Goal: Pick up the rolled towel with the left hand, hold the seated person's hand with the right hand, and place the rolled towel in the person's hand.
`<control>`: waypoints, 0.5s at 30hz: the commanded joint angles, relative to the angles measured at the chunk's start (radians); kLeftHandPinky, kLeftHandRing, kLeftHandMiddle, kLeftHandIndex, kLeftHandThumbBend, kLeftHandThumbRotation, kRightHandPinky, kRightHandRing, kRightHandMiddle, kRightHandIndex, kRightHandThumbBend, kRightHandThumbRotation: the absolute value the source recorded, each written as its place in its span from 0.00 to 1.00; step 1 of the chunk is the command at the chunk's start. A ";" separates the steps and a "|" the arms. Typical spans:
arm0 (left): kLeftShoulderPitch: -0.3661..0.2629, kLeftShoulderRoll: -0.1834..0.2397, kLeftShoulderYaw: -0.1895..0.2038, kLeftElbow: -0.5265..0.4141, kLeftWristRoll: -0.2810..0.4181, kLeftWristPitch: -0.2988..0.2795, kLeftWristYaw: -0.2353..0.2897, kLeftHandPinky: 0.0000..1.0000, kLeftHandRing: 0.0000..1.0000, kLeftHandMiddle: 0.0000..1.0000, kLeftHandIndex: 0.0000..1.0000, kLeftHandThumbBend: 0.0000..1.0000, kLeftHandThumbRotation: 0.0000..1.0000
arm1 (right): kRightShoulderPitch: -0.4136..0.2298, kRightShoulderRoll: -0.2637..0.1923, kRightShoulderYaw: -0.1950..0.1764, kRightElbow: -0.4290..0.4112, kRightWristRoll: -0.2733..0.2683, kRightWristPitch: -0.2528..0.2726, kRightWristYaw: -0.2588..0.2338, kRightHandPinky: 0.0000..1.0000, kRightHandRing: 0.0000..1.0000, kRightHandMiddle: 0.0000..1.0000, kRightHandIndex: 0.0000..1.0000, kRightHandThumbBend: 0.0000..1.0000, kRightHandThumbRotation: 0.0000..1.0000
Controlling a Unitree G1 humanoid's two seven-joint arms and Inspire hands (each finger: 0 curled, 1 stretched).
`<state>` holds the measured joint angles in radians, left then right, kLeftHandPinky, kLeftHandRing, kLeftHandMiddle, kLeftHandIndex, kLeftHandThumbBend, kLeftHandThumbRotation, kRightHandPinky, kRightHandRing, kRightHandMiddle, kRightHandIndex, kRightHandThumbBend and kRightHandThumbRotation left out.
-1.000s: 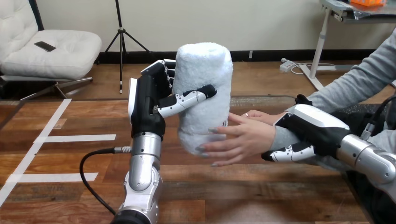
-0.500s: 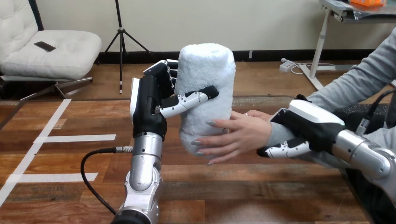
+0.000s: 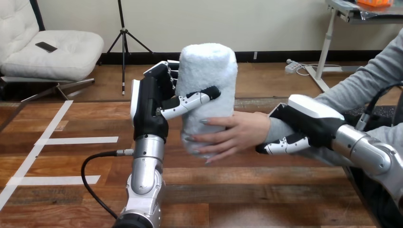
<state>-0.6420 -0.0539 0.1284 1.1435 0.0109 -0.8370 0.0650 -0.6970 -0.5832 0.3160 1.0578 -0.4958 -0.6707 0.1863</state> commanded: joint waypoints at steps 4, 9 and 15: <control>-0.081 -0.005 -0.019 -0.014 0.016 -0.026 -0.005 0.36 0.38 0.41 0.41 0.72 0.00 | -0.099 0.035 -0.008 -0.008 0.012 -0.010 -0.007 0.18 0.21 0.26 0.27 0.61 0.43; -0.082 -0.007 -0.022 -0.012 0.020 -0.022 -0.003 0.36 0.39 0.41 0.41 0.72 0.00 | -0.104 0.037 -0.007 -0.009 0.011 -0.010 -0.005 0.18 0.21 0.26 0.27 0.61 0.44; -0.083 -0.011 -0.025 -0.009 0.025 -0.021 0.003 0.36 0.38 0.41 0.41 0.73 0.00 | -0.107 0.038 -0.005 -0.011 0.006 -0.009 -0.010 0.18 0.21 0.26 0.27 0.61 0.44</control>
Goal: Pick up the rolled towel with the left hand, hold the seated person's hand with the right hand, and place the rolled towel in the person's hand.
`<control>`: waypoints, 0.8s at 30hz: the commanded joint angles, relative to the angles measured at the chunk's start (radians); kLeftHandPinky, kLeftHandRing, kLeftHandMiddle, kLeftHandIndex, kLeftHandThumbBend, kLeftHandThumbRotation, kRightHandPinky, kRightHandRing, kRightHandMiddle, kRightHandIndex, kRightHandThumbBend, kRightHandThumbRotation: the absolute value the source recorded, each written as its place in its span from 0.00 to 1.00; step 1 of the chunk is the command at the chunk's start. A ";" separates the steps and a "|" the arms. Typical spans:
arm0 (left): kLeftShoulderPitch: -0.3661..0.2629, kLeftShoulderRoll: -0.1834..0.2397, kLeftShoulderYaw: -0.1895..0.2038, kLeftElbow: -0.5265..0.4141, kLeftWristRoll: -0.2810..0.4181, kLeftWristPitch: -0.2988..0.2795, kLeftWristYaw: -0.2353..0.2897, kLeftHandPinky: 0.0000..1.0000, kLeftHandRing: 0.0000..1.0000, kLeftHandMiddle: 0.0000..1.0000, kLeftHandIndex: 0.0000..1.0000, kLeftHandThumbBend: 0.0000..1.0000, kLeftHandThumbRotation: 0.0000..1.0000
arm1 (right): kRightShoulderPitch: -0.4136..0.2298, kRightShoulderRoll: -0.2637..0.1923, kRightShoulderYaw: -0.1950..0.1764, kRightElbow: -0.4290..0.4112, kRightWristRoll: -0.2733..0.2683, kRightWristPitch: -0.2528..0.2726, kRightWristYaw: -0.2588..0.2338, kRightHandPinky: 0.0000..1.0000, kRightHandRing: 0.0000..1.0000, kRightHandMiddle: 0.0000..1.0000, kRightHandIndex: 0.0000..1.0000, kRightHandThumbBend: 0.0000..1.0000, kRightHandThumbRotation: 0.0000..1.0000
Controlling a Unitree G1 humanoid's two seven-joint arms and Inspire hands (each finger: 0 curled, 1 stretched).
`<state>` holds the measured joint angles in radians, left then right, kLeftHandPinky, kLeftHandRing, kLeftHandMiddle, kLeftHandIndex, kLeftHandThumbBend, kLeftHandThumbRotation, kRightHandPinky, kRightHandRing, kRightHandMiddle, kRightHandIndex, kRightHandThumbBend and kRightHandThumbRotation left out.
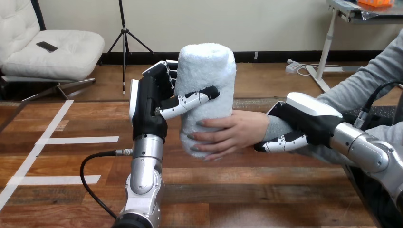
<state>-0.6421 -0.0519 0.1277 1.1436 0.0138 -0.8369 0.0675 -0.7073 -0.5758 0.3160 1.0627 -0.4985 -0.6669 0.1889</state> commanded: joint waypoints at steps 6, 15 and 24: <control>-0.083 -0.020 -0.025 -0.008 0.020 -0.018 -0.001 0.36 0.38 0.41 0.41 0.73 0.00 | -0.099 0.031 -0.005 -0.017 0.004 -0.012 -0.014 0.18 0.21 0.26 0.27 0.62 0.46; -0.080 -0.027 -0.029 -0.008 0.025 -0.015 0.008 0.36 0.38 0.41 0.41 0.74 0.00 | -0.099 0.031 -0.009 -0.017 0.003 -0.013 -0.012 0.18 0.21 0.26 0.27 0.62 0.47; -0.079 -0.029 -0.030 -0.009 0.025 -0.014 0.012 0.36 0.38 0.41 0.41 0.74 0.00 | -0.096 0.027 -0.010 -0.019 0.003 -0.013 -0.013 0.18 0.21 0.26 0.27 0.62 0.46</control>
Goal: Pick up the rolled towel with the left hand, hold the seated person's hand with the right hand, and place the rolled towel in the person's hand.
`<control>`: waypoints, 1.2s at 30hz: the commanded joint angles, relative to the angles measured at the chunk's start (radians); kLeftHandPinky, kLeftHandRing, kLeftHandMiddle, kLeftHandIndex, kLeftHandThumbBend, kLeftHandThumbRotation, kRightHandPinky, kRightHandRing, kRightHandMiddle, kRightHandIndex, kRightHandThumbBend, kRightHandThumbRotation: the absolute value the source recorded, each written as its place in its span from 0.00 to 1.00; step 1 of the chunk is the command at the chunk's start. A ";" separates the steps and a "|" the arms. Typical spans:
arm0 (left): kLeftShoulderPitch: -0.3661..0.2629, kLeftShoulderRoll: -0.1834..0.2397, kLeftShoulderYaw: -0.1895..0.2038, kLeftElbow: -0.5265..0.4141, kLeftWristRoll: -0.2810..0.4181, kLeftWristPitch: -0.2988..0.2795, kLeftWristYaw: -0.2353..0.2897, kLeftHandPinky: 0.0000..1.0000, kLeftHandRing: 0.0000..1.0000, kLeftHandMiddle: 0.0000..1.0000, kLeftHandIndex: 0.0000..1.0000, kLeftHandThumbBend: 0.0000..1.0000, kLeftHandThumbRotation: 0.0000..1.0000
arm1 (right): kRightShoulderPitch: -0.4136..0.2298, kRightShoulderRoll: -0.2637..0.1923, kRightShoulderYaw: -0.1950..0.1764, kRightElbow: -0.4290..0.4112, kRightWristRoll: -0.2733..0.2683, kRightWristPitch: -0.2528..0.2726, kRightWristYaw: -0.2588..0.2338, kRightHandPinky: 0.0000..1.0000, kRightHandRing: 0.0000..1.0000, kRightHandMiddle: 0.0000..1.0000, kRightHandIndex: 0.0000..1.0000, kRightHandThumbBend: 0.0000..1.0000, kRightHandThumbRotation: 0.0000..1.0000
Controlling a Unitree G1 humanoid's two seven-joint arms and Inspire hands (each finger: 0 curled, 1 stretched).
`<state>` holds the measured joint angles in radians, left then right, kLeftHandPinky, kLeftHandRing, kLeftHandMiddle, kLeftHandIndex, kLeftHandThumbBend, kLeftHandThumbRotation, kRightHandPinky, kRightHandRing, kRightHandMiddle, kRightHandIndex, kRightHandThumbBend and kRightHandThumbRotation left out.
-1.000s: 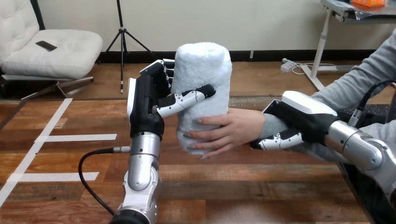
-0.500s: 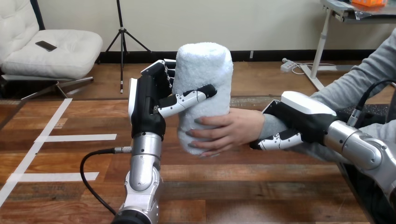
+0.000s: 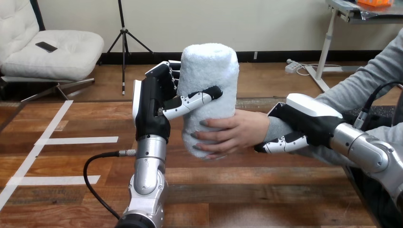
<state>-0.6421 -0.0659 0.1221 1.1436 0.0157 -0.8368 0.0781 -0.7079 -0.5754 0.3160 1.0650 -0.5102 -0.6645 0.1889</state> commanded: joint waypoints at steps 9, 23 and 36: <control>-0.075 -0.012 -0.024 -0.010 0.018 -0.018 -0.007 0.35 0.38 0.41 0.41 0.73 0.00 | -0.087 0.022 -0.012 -0.021 0.015 -0.022 -0.019 0.18 0.22 0.27 0.28 0.61 0.43; -0.070 0.002 -0.025 -0.015 -0.007 0.026 -0.091 0.41 0.46 0.48 0.47 0.76 0.00 | -0.082 0.018 -0.013 -0.012 0.017 -0.033 -0.023 0.18 0.22 0.27 0.28 0.61 0.43; -0.070 0.041 -0.056 -0.022 0.042 0.053 -0.116 0.71 0.79 0.80 0.72 0.99 0.56 | -0.079 0.014 -0.016 -0.008 0.023 -0.038 -0.016 0.19 0.22 0.27 0.28 0.61 0.43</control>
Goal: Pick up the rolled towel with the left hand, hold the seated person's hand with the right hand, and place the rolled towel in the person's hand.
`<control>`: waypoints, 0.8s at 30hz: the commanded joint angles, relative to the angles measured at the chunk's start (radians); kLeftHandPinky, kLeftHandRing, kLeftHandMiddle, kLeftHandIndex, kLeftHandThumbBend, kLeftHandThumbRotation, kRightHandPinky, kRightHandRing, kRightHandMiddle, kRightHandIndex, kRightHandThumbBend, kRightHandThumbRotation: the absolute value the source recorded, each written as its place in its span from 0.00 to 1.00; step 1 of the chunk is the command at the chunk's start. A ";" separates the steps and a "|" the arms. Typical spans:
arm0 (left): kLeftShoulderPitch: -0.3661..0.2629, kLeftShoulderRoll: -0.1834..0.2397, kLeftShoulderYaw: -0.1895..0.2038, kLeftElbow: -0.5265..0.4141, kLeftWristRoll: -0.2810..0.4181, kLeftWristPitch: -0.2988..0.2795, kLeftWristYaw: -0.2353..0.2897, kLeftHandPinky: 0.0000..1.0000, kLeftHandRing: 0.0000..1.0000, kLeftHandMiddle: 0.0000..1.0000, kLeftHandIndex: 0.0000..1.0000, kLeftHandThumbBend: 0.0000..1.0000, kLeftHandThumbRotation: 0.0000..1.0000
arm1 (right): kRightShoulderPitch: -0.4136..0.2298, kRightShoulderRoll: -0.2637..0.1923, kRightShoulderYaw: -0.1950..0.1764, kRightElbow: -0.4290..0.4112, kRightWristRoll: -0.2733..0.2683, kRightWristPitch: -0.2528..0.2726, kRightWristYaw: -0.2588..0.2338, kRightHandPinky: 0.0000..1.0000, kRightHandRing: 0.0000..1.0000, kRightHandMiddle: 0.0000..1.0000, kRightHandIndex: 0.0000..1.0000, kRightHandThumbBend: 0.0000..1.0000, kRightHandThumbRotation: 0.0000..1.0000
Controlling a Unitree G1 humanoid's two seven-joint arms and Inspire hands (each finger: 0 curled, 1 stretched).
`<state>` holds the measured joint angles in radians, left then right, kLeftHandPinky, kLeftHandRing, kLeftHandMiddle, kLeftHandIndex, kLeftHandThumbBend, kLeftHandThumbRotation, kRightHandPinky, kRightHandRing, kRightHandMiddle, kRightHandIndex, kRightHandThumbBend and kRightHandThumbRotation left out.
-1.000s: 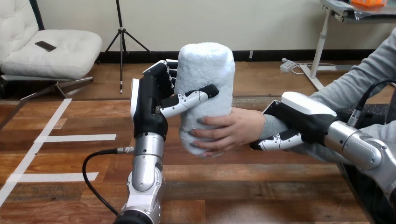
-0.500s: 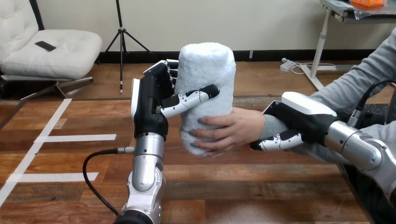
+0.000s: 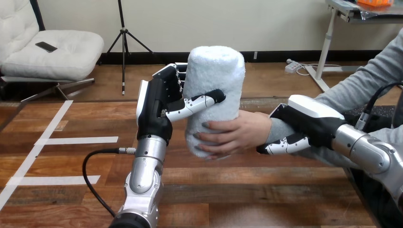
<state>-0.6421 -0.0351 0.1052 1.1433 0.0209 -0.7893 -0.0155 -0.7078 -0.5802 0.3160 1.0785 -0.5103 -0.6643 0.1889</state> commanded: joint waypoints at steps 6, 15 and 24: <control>-0.071 0.018 -0.043 -0.022 0.034 0.013 -0.034 0.81 0.89 0.88 0.80 1.00 0.70 | -0.077 0.018 -0.017 -0.019 0.024 -0.039 -0.018 0.19 0.22 0.27 0.28 0.61 0.42; -0.066 0.022 -0.030 -0.023 0.025 0.006 -0.054 0.90 0.94 0.94 0.90 1.00 0.80 | -0.075 0.017 -0.014 -0.015 0.017 -0.039 -0.027 0.20 0.23 0.28 0.29 0.61 0.41; -0.059 0.025 -0.028 -0.027 0.033 -0.003 -0.043 0.95 0.95 0.95 0.94 1.00 0.87 | -0.071 0.017 -0.018 -0.011 0.025 -0.042 -0.021 0.21 0.24 0.28 0.29 0.64 0.41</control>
<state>-0.6421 -0.0208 0.0876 1.1432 0.0485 -0.7737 -0.0634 -0.7079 -0.5849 0.3159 1.0786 -0.5101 -0.6723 0.1866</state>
